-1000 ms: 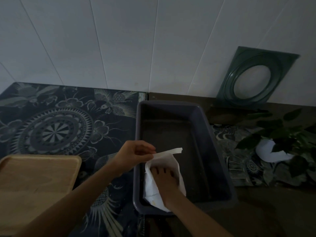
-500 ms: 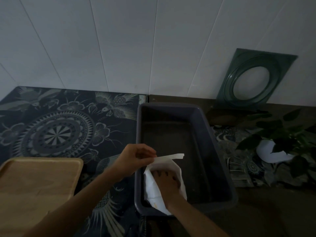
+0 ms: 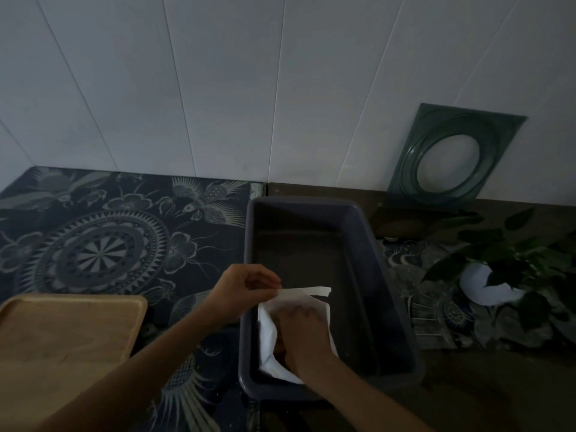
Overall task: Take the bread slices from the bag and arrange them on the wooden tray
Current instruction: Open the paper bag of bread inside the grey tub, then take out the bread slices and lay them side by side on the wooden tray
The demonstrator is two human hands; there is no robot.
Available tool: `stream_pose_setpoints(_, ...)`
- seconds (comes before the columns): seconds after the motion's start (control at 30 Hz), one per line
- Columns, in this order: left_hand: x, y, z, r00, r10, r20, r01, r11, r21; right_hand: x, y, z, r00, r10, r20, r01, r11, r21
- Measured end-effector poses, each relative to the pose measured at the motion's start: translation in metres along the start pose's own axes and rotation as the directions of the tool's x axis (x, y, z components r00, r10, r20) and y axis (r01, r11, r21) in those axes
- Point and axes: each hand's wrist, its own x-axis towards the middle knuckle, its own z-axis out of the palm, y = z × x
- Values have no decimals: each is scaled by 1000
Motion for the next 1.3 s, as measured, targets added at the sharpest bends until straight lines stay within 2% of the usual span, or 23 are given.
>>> stream_pose_setpoints(0.27,4,5,2,1000,4,-8,-3,998,70,-29,14,-52,993,-11,-114,23,994,106)
stream_pose_setpoints(0.4,6,5,4,1000,12,-20,-10,996,87,-41,27,-79,995,-34,-98,57,968,244)
stream_pose_setpoints(0.47,7,6,4,999,35,-19,-32,994,106,-46,33,-90,994,-51,-101,75,966,245)
stream_pose_setpoints(0.63,7,6,1,999,46,-14,-44,994,101,-55,48,-110,975,-71,-209,110,978,178)
stream_pose_setpoints(0.93,2,9,2,998,62,6,-63,988,139,-73,98,-159,969,-122,-213,189,926,328)
stream_pose_setpoints(1.1,-5,18,9,998,64,23,-67,975,213,-77,131,-183,961,-156,-230,246,861,445)
stream_pose_setpoints(1.3,-19,30,13,992,83,97,-115,911,397,-71,163,-196,957,-154,-246,277,738,615)
